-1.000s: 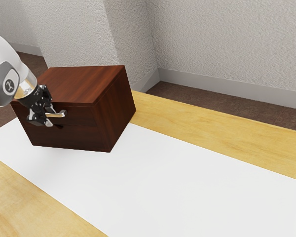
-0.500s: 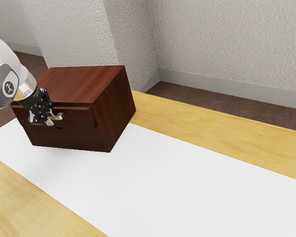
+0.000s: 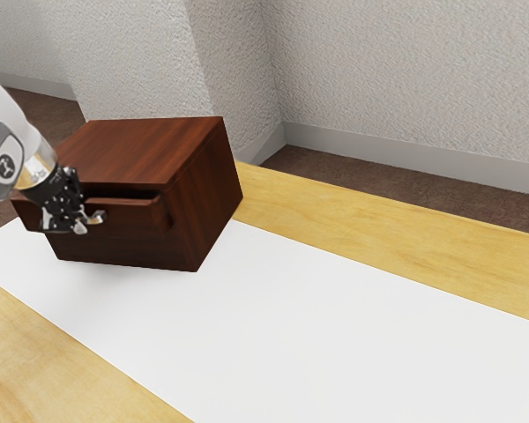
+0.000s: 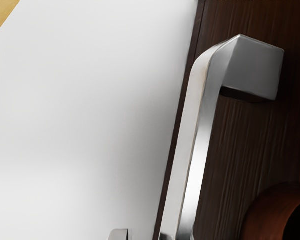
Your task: Pull the drawer handle with one arm to open the drawer
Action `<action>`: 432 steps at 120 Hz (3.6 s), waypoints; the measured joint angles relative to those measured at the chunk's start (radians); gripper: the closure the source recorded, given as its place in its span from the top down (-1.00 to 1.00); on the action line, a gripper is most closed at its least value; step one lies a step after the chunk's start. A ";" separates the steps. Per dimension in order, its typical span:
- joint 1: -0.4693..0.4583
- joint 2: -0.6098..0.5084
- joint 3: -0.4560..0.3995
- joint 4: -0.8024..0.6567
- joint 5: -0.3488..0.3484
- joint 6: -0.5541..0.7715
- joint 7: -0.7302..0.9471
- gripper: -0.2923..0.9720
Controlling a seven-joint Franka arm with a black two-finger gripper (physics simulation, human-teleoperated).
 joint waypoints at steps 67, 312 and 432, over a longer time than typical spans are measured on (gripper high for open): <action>-0.013 -0.066 0.004 -0.066 0.001 0.001 0.011 -0.37; 0.023 -0.346 0.009 -0.353 0.004 0.030 0.022 -0.40; 0.041 -0.423 0.010 -0.424 0.007 0.029 0.023 -0.44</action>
